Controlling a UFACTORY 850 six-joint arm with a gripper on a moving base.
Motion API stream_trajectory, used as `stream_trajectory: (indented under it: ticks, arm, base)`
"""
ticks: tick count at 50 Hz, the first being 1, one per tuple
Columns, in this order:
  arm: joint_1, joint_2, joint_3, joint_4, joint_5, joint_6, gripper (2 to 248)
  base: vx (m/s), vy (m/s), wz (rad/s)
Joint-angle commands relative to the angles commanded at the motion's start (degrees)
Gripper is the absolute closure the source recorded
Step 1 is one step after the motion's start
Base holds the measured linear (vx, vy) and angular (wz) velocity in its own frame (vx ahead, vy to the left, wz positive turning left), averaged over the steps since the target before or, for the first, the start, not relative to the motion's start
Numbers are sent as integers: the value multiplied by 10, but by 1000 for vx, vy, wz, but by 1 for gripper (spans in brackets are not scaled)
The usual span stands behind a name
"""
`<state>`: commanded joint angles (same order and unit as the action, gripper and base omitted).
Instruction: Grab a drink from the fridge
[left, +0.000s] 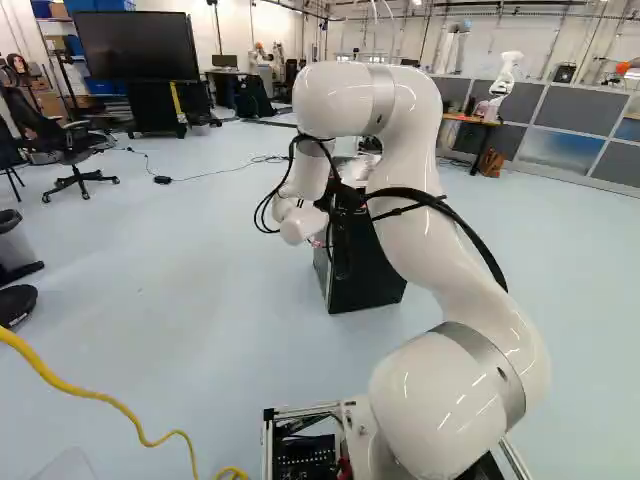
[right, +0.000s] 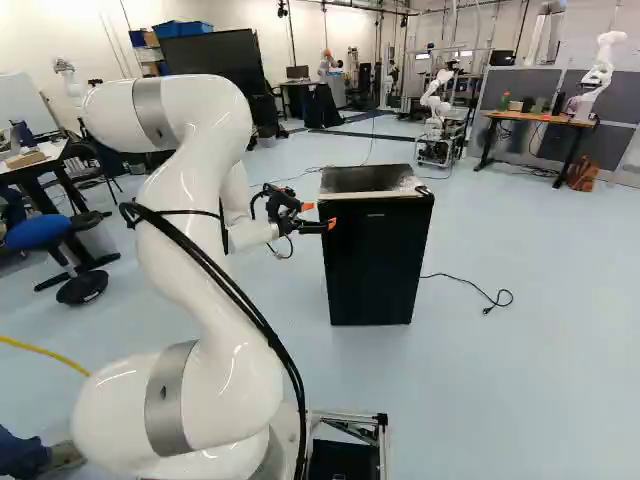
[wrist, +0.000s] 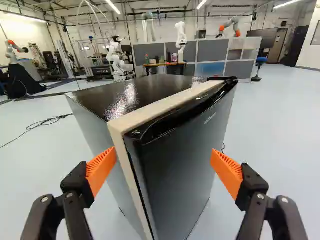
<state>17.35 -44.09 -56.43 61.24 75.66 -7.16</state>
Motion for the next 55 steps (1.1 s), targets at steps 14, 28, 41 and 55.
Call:
stream_trajectory:
  ticks: [14, 28, 41, 55]
  arm:
    - [-5, -3, -5, 0, 0, 0, 3]
    - [-12, -3, -5, 0, 0, 0, 3]
    - [-17, 3, 4, 0, 0, 0, 3]
    - [-20, 21, 35, 0, 0, 0, 3]
  base:
    - [0, 0, 0]
    - [0, 0, 0]
    - [0, 0, 0]
    - [0, 0, 0]
